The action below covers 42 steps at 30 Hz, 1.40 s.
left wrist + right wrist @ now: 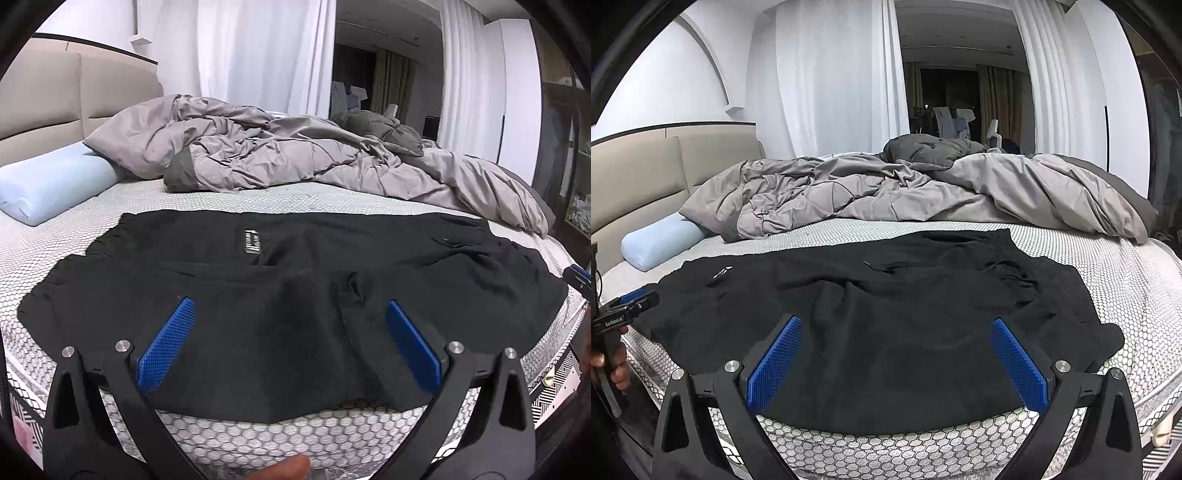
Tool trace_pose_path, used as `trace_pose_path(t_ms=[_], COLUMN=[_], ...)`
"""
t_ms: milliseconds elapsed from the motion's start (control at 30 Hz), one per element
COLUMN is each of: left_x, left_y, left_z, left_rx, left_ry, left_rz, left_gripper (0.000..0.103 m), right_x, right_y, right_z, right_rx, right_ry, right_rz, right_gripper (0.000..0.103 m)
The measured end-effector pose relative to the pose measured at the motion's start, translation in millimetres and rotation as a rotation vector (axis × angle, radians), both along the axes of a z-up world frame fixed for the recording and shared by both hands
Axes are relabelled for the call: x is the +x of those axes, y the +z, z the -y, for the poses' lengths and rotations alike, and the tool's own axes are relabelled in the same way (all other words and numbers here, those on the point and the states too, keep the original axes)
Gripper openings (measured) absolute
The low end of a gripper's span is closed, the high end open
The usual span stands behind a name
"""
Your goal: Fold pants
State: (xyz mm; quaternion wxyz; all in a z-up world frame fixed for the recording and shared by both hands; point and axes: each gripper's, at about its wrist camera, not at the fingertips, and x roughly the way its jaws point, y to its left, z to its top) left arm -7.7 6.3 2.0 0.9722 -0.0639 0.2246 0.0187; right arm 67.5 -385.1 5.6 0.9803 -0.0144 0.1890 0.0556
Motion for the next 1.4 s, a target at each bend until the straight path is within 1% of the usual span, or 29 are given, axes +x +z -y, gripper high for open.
trace_pose_path(t_ms=[100,200,267,300,367,467,533,633,733,767,800,833,900,967,1033,1067,1100,1167,1233,1267,1300,1400], left_x=[-1,-5,-11,-13,-20,-28,-36,-47,-52,-52,-53,-51,-47,-41,-31,-24,-16,-7,-5,-8,-7,-8], left_y=[2,4,5,6,5,-1,-7,-18,-29,-33,-36,-38,-42,-41,-36,-35,-35,-37,-34,-32,-31,-33], left_z=[-14,-39,-60,-71,-92,-125,-147,-173,-192,-199,-204,-208,-217,-223,-225,-228,-231,-241,-252,-258,-264,-274], left_rx=[-0.012,-0.066,-0.103,-0.113,-0.125,-0.157,-0.203,-0.28,-0.352,-0.383,-0.404,-0.419,-0.437,-0.451,-0.425,-0.414,-0.413,-0.43,-0.447,-0.443,-0.444,-0.437], left_ry=[0.036,0.097,0.142,0.163,0.211,0.297,0.344,0.391,0.395,0.388,0.38,0.372,0.375,0.379,0.38,0.385,0.393,0.406,0.413,0.427,0.433,0.44], left_rz=[-0.017,-0.041,-0.058,-0.066,-0.079,-0.123,-0.149,-0.163,-0.196,-0.217,-0.225,-0.224,-0.222,-0.22,-0.205,-0.202,-0.207,-0.211,-0.186,-0.173,-0.171,-0.187], left_gripper=[0.102,0.102,0.102,0.102,0.102,0.102,0.102,0.101,0.091,0.082,0.076,0.074,0.065,0.062,0.056,0.045,0.025,0.0,0.0,0.0,0.0,0.0], right_x=[5,11,17,21,25,31,31,25,20,18,15,12,8,8,10,11,13,16,18,18,18,18], right_y=[2,8,14,15,16,18,20,18,11,8,6,4,1,-2,-4,-5,-6,-10,-15,-16,-18,-23], right_z=[6,19,28,32,40,55,68,83,94,96,97,97,99,99,101,102,105,107,111,112,115,128], right_rx=[0.0,0.011,-0.032,-0.075,-0.129,-0.169,-0.147,-0.09,-0.036,-0.021,-0.012,-0.004,0.014,0.032,0.072,0.101,0.134,0.177,0.185,0.191,0.201,0.253], right_ry=[-0.002,-0.011,-0.043,-0.059,-0.076,-0.101,-0.117,-0.121,-0.131,-0.135,-0.138,-0.14,-0.145,-0.146,-0.149,-0.143,-0.137,-0.128,-0.159,-0.167,-0.171,-0.196], right_rz=[-0.021,-0.032,-0.035,-0.046,-0.058,-0.072,-0.079,-0.082,-0.11,-0.117,-0.12,-0.123,-0.133,-0.141,-0.154,-0.162,-0.17,-0.202,-0.228,-0.24,-0.259,-0.267], right_gripper=[0.103,0.103,0.103,0.103,0.103,0.103,0.103,0.103,0.103,0.103,0.103,0.103,0.103,0.103,0.103,0.103,0.103,0.103,0.103,0.103,0.103,0.103])
